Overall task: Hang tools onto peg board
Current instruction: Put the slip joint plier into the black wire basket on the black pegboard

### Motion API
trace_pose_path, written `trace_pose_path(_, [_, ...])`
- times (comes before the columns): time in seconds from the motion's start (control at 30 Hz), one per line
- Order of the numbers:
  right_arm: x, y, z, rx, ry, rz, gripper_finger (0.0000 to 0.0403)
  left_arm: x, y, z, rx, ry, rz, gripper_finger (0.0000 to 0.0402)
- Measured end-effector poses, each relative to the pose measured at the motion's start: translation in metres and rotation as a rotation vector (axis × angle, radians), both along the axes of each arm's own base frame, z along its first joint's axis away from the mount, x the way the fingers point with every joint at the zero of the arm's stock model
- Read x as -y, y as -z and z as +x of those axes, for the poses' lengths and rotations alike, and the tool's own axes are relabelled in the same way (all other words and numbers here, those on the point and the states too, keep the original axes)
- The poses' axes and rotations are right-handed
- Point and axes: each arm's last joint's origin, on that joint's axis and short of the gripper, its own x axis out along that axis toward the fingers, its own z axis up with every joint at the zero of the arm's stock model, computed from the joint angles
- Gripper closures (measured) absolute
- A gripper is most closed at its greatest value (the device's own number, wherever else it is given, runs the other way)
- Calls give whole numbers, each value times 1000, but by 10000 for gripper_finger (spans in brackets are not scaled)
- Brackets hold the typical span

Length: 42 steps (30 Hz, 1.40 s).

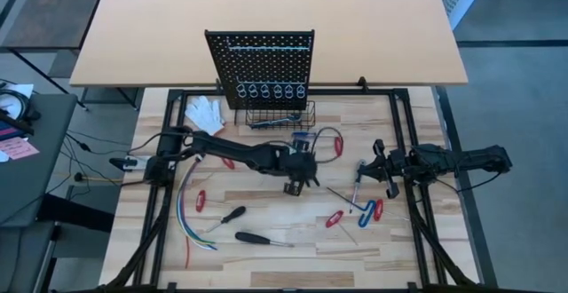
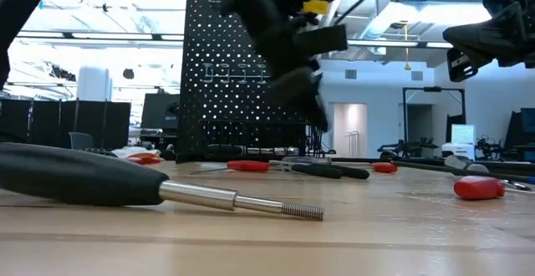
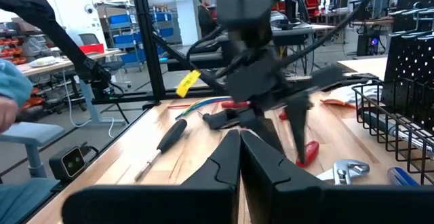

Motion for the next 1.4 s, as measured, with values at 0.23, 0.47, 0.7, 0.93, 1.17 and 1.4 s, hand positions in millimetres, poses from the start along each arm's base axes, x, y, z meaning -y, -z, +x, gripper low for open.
trace_pose_path(0.23, [0,0,0,2,0,0,385,-20,31,17,60,-26,-83,308])
trace_pose_path(0.47, [0,0,0,2,0,1,385,-6,51,18,-42,17,-144,357])
trace_pose_path(0.7, [0,0,1,-2,0,0,385,29,39,0,-179,117,-182,397])
trace_pose_path(0.93, [0,0,1,-3,0,0,385,47,25,-32,-391,-13,-283,401])
trace_pose_path(1.17, [0,0,1,-5,0,-1,385,64,7,-49,-230,-461,-167,400])
trace_pose_path(1.4, [0,0,1,-7,0,-1,385,72,20,-58,-113,-747,-292,354])
